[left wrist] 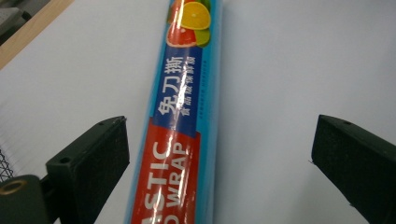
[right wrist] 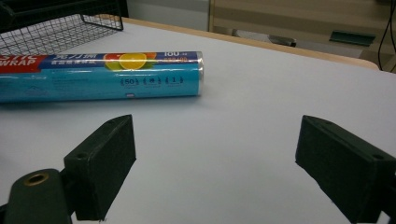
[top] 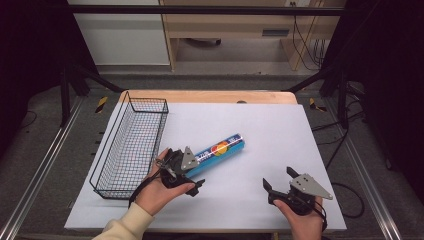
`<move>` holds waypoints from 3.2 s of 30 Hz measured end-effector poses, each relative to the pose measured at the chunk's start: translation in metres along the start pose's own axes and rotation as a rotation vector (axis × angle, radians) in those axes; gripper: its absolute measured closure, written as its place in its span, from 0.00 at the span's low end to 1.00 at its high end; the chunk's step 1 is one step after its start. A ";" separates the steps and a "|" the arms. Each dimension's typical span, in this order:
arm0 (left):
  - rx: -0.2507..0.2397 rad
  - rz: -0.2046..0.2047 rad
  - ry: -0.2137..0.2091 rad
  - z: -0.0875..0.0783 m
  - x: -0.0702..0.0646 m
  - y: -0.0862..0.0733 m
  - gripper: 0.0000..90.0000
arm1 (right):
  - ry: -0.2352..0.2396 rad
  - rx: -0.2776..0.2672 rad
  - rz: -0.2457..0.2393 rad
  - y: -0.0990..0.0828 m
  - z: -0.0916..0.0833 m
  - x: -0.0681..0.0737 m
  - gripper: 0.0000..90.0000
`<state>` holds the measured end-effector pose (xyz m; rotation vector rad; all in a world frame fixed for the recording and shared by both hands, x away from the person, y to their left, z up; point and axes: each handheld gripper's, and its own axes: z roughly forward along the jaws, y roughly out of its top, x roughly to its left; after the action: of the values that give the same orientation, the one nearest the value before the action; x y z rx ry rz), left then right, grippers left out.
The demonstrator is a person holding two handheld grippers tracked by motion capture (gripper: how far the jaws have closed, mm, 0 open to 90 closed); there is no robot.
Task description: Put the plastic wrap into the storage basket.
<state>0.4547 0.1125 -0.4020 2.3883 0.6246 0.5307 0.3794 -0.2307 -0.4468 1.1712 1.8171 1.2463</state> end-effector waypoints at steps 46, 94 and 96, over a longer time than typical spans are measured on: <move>0.222 -0.043 -0.087 0.096 0.032 0.036 0.33 | 0.048 0.042 -0.024 -0.001 0.005 0.002 0.15; 0.262 -0.043 -0.090 0.066 0.026 0.056 0.36 | 0.065 0.051 -0.020 -0.002 0.006 0.002 0.16; 0.264 -0.043 -0.076 0.057 0.025 0.060 0.36 | 0.069 0.050 -0.014 -0.002 0.006 0.001 0.16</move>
<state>0.5216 0.0582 -0.4000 2.6209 0.7501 0.3556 0.3836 -0.2273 -0.4512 1.1534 1.9138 1.2534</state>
